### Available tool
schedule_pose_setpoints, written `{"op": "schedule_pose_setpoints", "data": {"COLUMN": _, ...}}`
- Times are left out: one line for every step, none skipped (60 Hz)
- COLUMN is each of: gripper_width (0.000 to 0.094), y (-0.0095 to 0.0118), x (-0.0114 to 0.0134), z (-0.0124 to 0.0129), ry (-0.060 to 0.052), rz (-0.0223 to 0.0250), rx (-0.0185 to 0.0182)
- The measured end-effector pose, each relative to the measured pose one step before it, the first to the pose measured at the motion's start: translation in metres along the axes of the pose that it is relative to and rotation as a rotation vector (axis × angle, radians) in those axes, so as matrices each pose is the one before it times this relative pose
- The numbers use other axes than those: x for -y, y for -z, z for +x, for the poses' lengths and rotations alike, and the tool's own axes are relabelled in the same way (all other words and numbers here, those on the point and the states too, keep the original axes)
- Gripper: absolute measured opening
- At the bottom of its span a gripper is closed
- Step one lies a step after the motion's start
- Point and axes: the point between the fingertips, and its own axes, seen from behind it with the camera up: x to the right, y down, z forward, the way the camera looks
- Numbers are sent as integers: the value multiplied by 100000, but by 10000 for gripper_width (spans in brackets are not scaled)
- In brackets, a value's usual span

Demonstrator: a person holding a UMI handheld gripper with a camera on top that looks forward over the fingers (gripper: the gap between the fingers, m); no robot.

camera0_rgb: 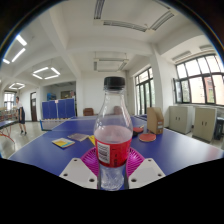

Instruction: Pour water

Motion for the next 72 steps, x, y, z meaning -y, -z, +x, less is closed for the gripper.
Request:
{"op": "schedule_pose_setpoints", "data": {"gripper_width": 301, "y": -244, "x": -989, "z": 377, "ry": 1154, "rz": -1871, "rx": -549}}
{"op": "schedule_pose_setpoints", "data": {"gripper_width": 301, "y": -285, "x": -1130, "z": 282, "ry": 1068, "rz": -1973, "rx": -441}}
{"op": "schedule_pose_setpoints", "data": {"gripper_width": 299, "y": 164, "x": -76, "z": -1, "ry": 757, "rz": -2289, "rx": -18}}
{"op": "schedule_pose_setpoints", "data": {"gripper_width": 303, "y": -153, "x": -850, "z": -13, "ry": 827, "rz": -1984, "rx": 82}}
{"op": "schedule_pose_setpoints", "data": {"gripper_width": 304, "y": -1193, "x": -2642, "z": 245, "ry": 1127, "rz": -1358, "rx": -110}}
{"op": "schedule_pose_setpoints", "data": {"gripper_width": 298, "y": -30, "x": -713, "z": 71, "ry": 901, "rz": -1528, "rx": -218}}
{"op": "schedule_pose_setpoints", "data": {"gripper_width": 301, "y": -1206, "x": -2108, "z": 334, "ry": 1234, "rz": -1004, "rx": -427}}
{"op": "schedule_pose_setpoints", "data": {"gripper_width": 301, "y": 1528, "x": 321, "z": -27, "ry": 802, "rz": -1487, "rx": 12}}
{"op": "schedule_pose_setpoints", "data": {"gripper_width": 301, "y": -156, "x": -638, "z": 63, "ry": 917, "rz": -1226, "rx": 109}}
{"op": "schedule_pose_setpoints", "data": {"gripper_width": 302, "y": -115, "x": -634, "z": 39, "ry": 724, "rz": -1270, "rx": 232}}
{"op": "schedule_pose_setpoints", "data": {"gripper_width": 302, "y": -94, "x": -666, "z": 35, "ry": 521, "rz": -1224, "rx": 215}}
{"op": "schedule_pose_setpoints", "data": {"gripper_width": 301, "y": 45, "x": -440, "z": -17, "ry": 263, "rz": -1184, "rx": 174}}
{"op": "schedule_pose_setpoints", "data": {"gripper_width": 304, "y": 633, "x": -531, "z": -187, "ry": 60, "rz": -1880, "rx": 128}}
{"op": "schedule_pose_setpoints", "data": {"gripper_width": 301, "y": -1785, "x": 295, "z": 194, "ry": 596, "rz": 2430, "rx": -309}}
{"op": "schedule_pose_setpoints", "data": {"gripper_width": 299, "y": 1184, "x": -284, "z": -135, "ry": -716, "rz": 2359, "rx": 261}}
{"op": "schedule_pose_setpoints", "data": {"gripper_width": 305, "y": 108, "x": -489, "z": -8, "ry": 54, "rz": -1810, "rx": 93}}
{"op": "schedule_pose_setpoints", "data": {"gripper_width": 308, "y": 516, "x": 393, "z": -6, "ry": 157, "rz": 1235, "rx": -137}}
{"op": "schedule_pose_setpoints", "data": {"gripper_width": 306, "y": 49, "x": -181, "z": -66, "ry": 188, "rz": -586, "rx": 254}}
{"op": "schedule_pose_setpoints", "data": {"gripper_width": 317, "y": 254, "x": -172, "z": 72, "ry": 303, "rz": -551, "rx": 96}}
{"op": "schedule_pose_setpoints", "data": {"gripper_width": 335, "y": -27, "x": 260, "z": 40, "ry": 275, "rz": 785, "rx": -184}}
{"op": "schedule_pose_setpoints", "data": {"gripper_width": 349, "y": -1628, "x": 332, "z": 43, "ry": 21, "rz": -757, "rx": -44}}
{"op": "schedule_pose_setpoints", "data": {"gripper_width": 372, "y": 791, "x": -150, "z": -218, "ry": 52, "rz": -15, "rx": 40}}
{"op": "schedule_pose_setpoints", "data": {"gripper_width": 401, "y": 122, "x": 14, "z": 25, "ry": 33, "rz": 343, "rx": 22}}
{"op": "schedule_pose_setpoints", "data": {"gripper_width": 421, "y": 130, "x": -128, "z": -16, "ry": -37, "rz": -362, "rx": 95}}
{"op": "schedule_pose_setpoints", "data": {"gripper_width": 455, "y": 120, "x": -122, "z": 49, "ry": 50, "rz": -508, "rx": -31}}
{"op": "schedule_pose_setpoints", "data": {"gripper_width": 482, "y": 145, "x": -49, "z": 84, "ry": 146, "rz": -266, "rx": -216}}
{"op": "schedule_pose_setpoints", "data": {"gripper_width": 497, "y": 115, "x": -143, "z": 43, "ry": 285, "rz": -836, "rx": -120}}
{"op": "schedule_pose_setpoints", "data": {"gripper_width": 513, "y": 53, "x": -160, "z": 59, "ry": 329, "rz": -1128, "rx": -77}}
{"op": "schedule_pose_setpoints", "data": {"gripper_width": 534, "y": 184, "x": -319, "z": 81, "ry": 324, "rz": -1734, "rx": -321}}
{"op": "schedule_pose_setpoints", "data": {"gripper_width": 565, "y": 136, "x": -480, "z": 134, "ry": 627, "rz": -2419, "rx": -295}}
{"op": "schedule_pose_setpoints", "data": {"gripper_width": 622, "y": -1330, "x": 254, "z": 223, "ry": 654, "rz": -2658, "rx": -332}}
{"op": "schedule_pose_setpoints", "data": {"gripper_width": 703, "y": 527, "x": -720, "z": -146, "ry": 702, "rz": -1971, "rx": -444}}
{"op": "schedule_pose_setpoints", "data": {"gripper_width": 784, "y": 443, "x": -390, "z": 9, "ry": 588, "rz": -1628, "rx": -438}}
{"op": "schedule_pose_setpoints", "data": {"gripper_width": 872, "y": 296, "x": -110, "z": 105, "ry": 416, "rz": -717, "rx": -307}}
{"op": "schedule_pose_setpoints", "data": {"gripper_width": 858, "y": 323, "x": 13, "z": 61, "ry": 303, "rz": -232, "rx": -120}}
{"op": "schedule_pose_setpoints", "data": {"gripper_width": 835, "y": 285, "x": 135, "z": 202, "ry": 106, "rz": -70, "rx": -702}}
{"op": "schedule_pose_setpoints", "data": {"gripper_width": 833, "y": 328, "x": 108, "z": 193, "ry": 54, "rz": -167, "rx": -713}}
{"op": "schedule_pose_setpoints", "data": {"gripper_width": 840, "y": 345, "x": 162, "z": 215, "ry": 39, "rz": 125, "rx": -654}}
{"op": "schedule_pose_setpoints", "data": {"gripper_width": 845, "y": 459, "x": 124, "z": 130, "ry": 35, "rz": -159, "rx": -531}}
{"op": "schedule_pose_setpoints", "data": {"gripper_width": 852, "y": -800, "x": 1370, "z": 671, "ry": 219, "rz": -1101, "rx": -127}}
{"op": "schedule_pose_setpoints", "data": {"gripper_width": 854, "y": 1195, "x": -680, "z": -462, "ry": -152, "rz": 67, "rx": -116}}
{"op": "schedule_pose_setpoints", "data": {"gripper_width": 848, "y": 589, "x": -2, "z": 49, "ry": -150, "rz": -558, "rx": -31}}
{"op": "schedule_pose_setpoints", "data": {"gripper_width": 846, "y": 509, "x": 54, "z": 39, "ry": -173, "rz": -528, "rx": -1}}
{"op": "schedule_pose_setpoints", "data": {"gripper_width": 848, "y": 498, "x": 56, "z": -7, "ry": -202, "rz": -403, "rx": 196}}
{"op": "schedule_pose_setpoints", "data": {"gripper_width": 847, "y": 571, "x": 50, "z": 12, "ry": -211, "rz": -426, "rx": 43}}
{"op": "schedule_pose_setpoints", "data": {"gripper_width": 849, "y": 607, "x": -21, "z": 32, "ry": -275, "rz": -596, "rx": -40}}
{"op": "schedule_pose_setpoints", "data": {"gripper_width": 849, "y": 706, "x": -33, "z": 24, "ry": -438, "rz": -682, "rx": -130}}
{"op": "schedule_pose_setpoints", "data": {"gripper_width": 846, "y": 735, "x": -8, "z": 2, "ry": -587, "rz": -441, "rx": -120}}
{"op": "schedule_pose_setpoints", "data": {"gripper_width": 847, "y": 508, "x": 498, "z": 38, "ry": -586, "rz": -281, "rx": -79}}
{"op": "schedule_pose_setpoints", "data": {"gripper_width": 850, "y": 931, "x": -182, "z": -211, "ry": -550, "rz": 56, "rx": 160}}
{"op": "schedule_pose_setpoints", "data": {"gripper_width": 842, "y": 804, "x": 29, "z": -132, "ry": -404, "rz": -30, "rx": 227}}
{"op": "schedule_pose_setpoints", "data": {"gripper_width": 850, "y": 822, "x": 58, "z": -132, "ry": -236, "rz": -157, "rx": 289}}
{"op": "schedule_pose_setpoints", "data": {"gripper_width": 851, "y": 873, "x": 2, "z": -147, "ry": -135, "rz": -307, "rx": 235}}
{"op": "schedule_pose_setpoints", "data": {"gripper_width": 848, "y": 946, "x": -14, "z": -139, "ry": -83, "rz": -398, "rx": 188}}
{"op": "schedule_pose_setpoints", "data": {"gripper_width": 849, "y": 956, "x": 24, "z": -154, "ry": 11, "rz": -289, "rx": 155}}
{"op": "schedule_pose_setpoints", "data": {"gripper_width": 847, "y": 945, "x": 24, "z": -163, "ry": 113, "rz": -115, "rx": 140}}
{"op": "schedule_pose_setpoints", "data": {"gripper_width": 845, "y": 1003, "x": 13, "z": -125, "ry": 166, "rz": -56, "rx": 87}}
{"op": "schedule_pose_setpoints", "data": {"gripper_width": 845, "y": 990, "x": 23, "z": -116, "ry": 176, "rz": -58, "rx": 25}}
{"op": "schedule_pose_setpoints", "data": {"gripper_width": 849, "y": 727, "x": 293, "z": 102, "ry": 178, "rz": -153, "rx": -75}}
{"op": "schedule_pose_setpoints", "data": {"gripper_width": 848, "y": 1074, "x": -68, "z": -122, "ry": 316, "rz": -21, "rx": -181}}
{"op": "schedule_pose_setpoints", "data": {"gripper_width": 849, "y": 1088, "x": -122, "z": -229, "ry": 281, "rz": -23, "rx": -254}}
{"op": "schedule_pose_setpoints", "data": {"gripper_width": 847, "y": 1042, "x": -62, "z": -82, "ry": 249, "rz": -56, "rx": -305}}
{"op": "schedule_pose_setpoints", "data": {"gripper_width": 844, "y": 1087, "x": -86, "z": -55, "ry": 198, "rz": -137, "rx": -338}}
{"op": "schedule_pose_setpoints", "data": {"gripper_width": 846, "y": 1133, "x": -128, "z": -39, "ry": 183, "rz": -249, "rx": -303}}
{"op": "schedule_pose_setpoints", "data": {"gripper_width": 846, "y": 1060, "x": -119, "z": -69, "ry": 134, "rz": -182, "rx": -212}}
{"op": "schedule_pose_setpoints", "data": {"gripper_width": 846, "y": 1110, "x": -151, "z": -91, "ry": 49, "rz": -130, "rx": -144}}
{"op": "schedule_pose_setpoints", "data": {"gripper_width": 848, "y": 1055, "x": -190, "z": -87, "ry": -30, "rz": -124, "rx": -112}}
{"op": "schedule_pose_setpoints", "data": {"gripper_width": 848, "y": 1025, "x": -176, "z": -116, "ry": -115, "rz": -137, "rx": -81}}
{"op": "schedule_pose_setpoints", "data": {"gripper_width": 849, "y": 1027, "x": -213, "z": -87, "ry": -159, "rz": -45, "rx": -85}}
{"op": "schedule_pose_setpoints", "data": {"gripper_width": 848, "y": 804, "x": -65, "z": 189, "ry": -190, "rz": 3, "rx": -86}}
{"op": "schedule_pose_setpoints", "data": {"gripper_width": 850, "y": 1213, "x": -239, "z": -223, "ry": -128, "rz": -62, "rx": -153}}
{"op": "schedule_pose_setpoints", "data": {"gripper_width": 849, "y": 963, "x": -343, "z": -85, "ry": -38, "rz": -244, "rx": -125}}
